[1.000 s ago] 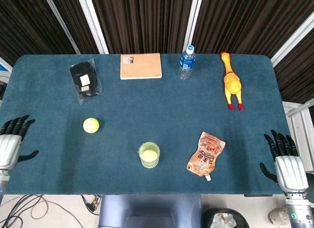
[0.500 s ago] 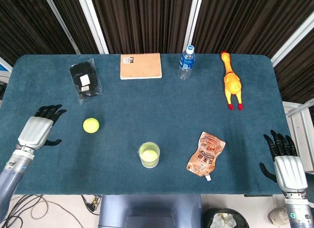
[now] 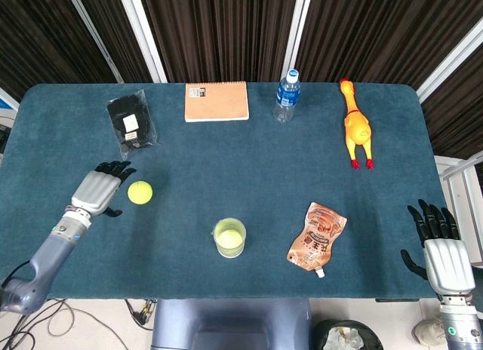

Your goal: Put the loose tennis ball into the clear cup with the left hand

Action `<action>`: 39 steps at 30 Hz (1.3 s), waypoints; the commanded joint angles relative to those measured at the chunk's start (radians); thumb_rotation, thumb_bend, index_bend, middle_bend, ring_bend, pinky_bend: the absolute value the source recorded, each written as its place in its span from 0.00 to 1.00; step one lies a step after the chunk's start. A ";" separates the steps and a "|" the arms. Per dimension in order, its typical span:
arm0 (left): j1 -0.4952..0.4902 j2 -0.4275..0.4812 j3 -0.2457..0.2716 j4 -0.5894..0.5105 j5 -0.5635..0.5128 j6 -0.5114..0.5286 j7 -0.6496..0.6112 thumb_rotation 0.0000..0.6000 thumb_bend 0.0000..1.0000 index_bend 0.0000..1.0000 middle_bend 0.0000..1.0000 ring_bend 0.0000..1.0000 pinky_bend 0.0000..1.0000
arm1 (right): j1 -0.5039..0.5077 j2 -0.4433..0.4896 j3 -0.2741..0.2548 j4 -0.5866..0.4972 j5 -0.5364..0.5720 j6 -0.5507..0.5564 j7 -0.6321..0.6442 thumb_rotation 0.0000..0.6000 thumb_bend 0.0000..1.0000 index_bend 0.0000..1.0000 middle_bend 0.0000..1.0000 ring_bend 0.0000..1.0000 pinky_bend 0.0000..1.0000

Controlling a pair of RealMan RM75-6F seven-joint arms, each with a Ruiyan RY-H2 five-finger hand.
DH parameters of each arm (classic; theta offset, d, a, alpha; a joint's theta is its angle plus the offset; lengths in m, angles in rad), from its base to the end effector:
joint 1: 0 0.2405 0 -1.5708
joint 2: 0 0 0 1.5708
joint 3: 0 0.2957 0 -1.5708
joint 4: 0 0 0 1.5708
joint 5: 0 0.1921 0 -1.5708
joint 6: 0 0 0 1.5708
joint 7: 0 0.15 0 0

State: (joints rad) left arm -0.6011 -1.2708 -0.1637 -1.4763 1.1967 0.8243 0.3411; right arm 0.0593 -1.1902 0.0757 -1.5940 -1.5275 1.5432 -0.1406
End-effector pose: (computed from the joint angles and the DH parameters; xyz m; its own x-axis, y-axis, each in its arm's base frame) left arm -0.2680 0.3635 0.0916 0.6424 0.2837 0.7119 0.7647 -0.2991 -0.5708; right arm -0.3345 -0.1844 0.1798 0.4729 0.0700 0.8784 -0.8804 -0.0044 0.4743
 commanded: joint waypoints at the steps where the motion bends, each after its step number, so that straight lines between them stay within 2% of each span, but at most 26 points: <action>1: -0.030 -0.052 0.005 0.054 -0.032 -0.028 0.019 1.00 0.04 0.16 0.09 0.07 0.18 | 0.000 0.000 0.000 0.000 0.000 0.000 0.001 1.00 0.35 0.11 0.00 0.01 0.00; 7: -0.062 -0.123 0.024 0.138 -0.065 -0.058 0.059 1.00 0.04 0.17 0.12 0.14 0.26 | -0.002 0.003 0.003 0.001 0.002 0.004 0.004 1.00 0.35 0.11 0.00 0.01 0.00; 13: -0.083 -0.205 0.044 0.244 -0.071 -0.028 0.115 1.00 0.10 0.23 0.24 0.27 0.39 | -0.003 0.006 0.005 0.000 0.006 0.005 0.009 1.00 0.35 0.11 0.00 0.01 0.00; 18: -0.097 -0.247 0.049 0.295 -0.076 -0.013 0.141 1.00 0.15 0.27 0.30 0.31 0.44 | -0.002 0.006 0.004 -0.001 0.007 0.002 0.008 1.00 0.35 0.11 0.00 0.01 0.00; 22: -0.104 -0.272 0.054 0.317 -0.053 0.010 0.137 1.00 0.22 0.32 0.39 0.38 0.52 | -0.003 0.005 0.004 0.000 0.010 0.001 0.007 1.00 0.35 0.11 0.00 0.01 0.00; 27: -0.105 -0.289 0.064 0.338 -0.027 0.033 0.132 1.00 0.31 0.42 0.49 0.45 0.60 | -0.002 0.006 0.004 0.001 0.012 -0.002 0.008 1.00 0.35 0.11 0.00 0.01 0.00; 31: -0.100 -0.287 0.066 0.341 -0.016 0.042 0.106 1.00 0.34 0.46 0.53 0.49 0.62 | -0.003 0.008 0.006 -0.001 0.014 -0.001 0.012 1.00 0.35 0.11 0.00 0.01 0.00; 39: -0.086 -0.261 0.059 0.328 0.064 0.118 -0.009 1.00 0.35 0.49 0.55 0.50 0.62 | -0.002 0.008 0.004 -0.003 0.014 -0.005 0.011 1.00 0.35 0.11 0.00 0.01 0.00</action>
State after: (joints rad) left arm -0.6930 -1.5449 -0.1001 -1.1382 1.2334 0.9146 0.3671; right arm 0.0573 -1.1819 0.0798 -1.5968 -1.5137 1.5384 -0.1297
